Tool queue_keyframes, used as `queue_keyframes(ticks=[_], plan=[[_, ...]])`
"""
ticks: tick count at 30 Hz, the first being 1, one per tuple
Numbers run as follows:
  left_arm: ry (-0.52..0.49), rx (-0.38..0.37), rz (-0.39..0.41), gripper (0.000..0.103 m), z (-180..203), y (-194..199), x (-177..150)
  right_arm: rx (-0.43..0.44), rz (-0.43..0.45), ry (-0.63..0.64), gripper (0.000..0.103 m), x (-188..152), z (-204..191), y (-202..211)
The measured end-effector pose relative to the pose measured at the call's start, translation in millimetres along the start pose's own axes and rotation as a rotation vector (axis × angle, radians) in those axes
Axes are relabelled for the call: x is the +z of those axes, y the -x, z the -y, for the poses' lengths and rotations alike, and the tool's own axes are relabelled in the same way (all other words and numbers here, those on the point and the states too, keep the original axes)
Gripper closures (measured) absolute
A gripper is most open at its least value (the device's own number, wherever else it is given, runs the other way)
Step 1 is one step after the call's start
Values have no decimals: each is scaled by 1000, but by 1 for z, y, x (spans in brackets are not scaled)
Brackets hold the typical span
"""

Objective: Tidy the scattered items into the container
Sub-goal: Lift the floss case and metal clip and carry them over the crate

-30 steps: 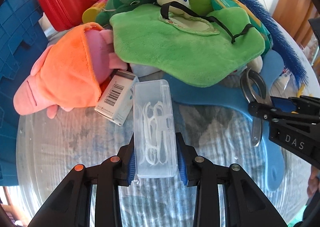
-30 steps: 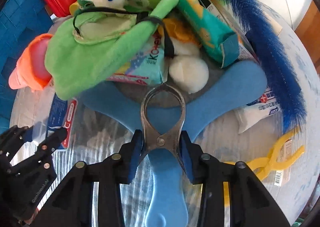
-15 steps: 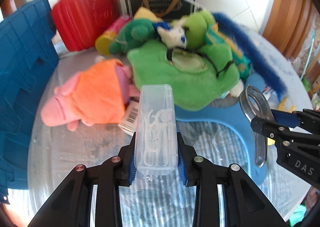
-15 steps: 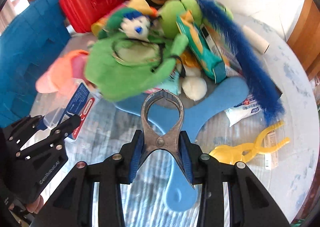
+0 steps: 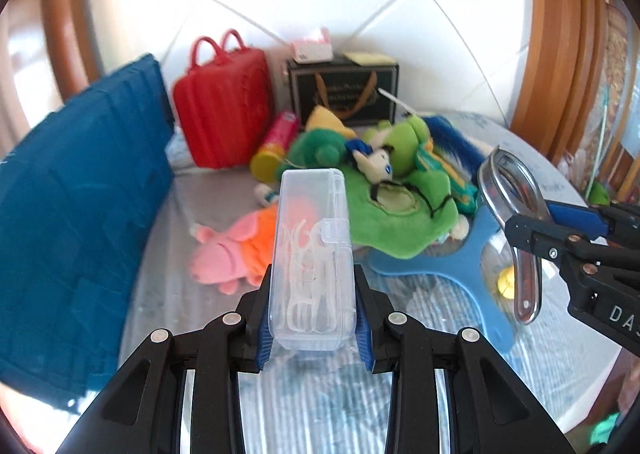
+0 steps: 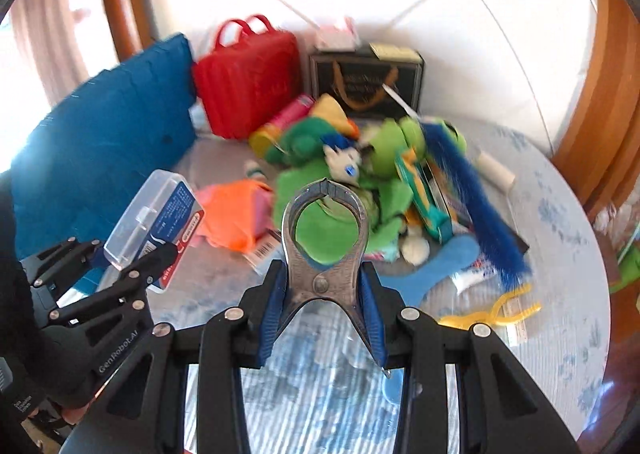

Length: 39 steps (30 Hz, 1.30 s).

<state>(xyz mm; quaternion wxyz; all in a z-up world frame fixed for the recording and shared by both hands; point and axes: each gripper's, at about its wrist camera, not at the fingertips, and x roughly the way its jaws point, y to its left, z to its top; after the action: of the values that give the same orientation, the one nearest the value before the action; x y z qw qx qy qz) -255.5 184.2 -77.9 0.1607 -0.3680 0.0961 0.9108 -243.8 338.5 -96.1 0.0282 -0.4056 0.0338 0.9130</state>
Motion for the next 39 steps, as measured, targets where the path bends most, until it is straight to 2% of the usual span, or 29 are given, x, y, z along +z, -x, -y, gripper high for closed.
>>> queue_keyframes(ticks=[9,14,18,24,28,33,39], plan=[[62,161,86,71,-30,65,3,147,148,128,66,26,-41,46],[106,248,139,71,-67,98,4,224,204,183,66,38,-71,59],[140,290,208,71,-106,123,11,252,253,231,66,50,-107,74],[164,352,323,71,-201,157,22,291,331,266,66,71,-175,82],[182,403,348,71,-280,171,20,335,368,270,66,89,-248,76],[209,442,312,71,-369,166,15,395,338,295,66,101,-336,52],[221,408,233,71,-428,139,5,397,243,325,66,107,-411,21]])
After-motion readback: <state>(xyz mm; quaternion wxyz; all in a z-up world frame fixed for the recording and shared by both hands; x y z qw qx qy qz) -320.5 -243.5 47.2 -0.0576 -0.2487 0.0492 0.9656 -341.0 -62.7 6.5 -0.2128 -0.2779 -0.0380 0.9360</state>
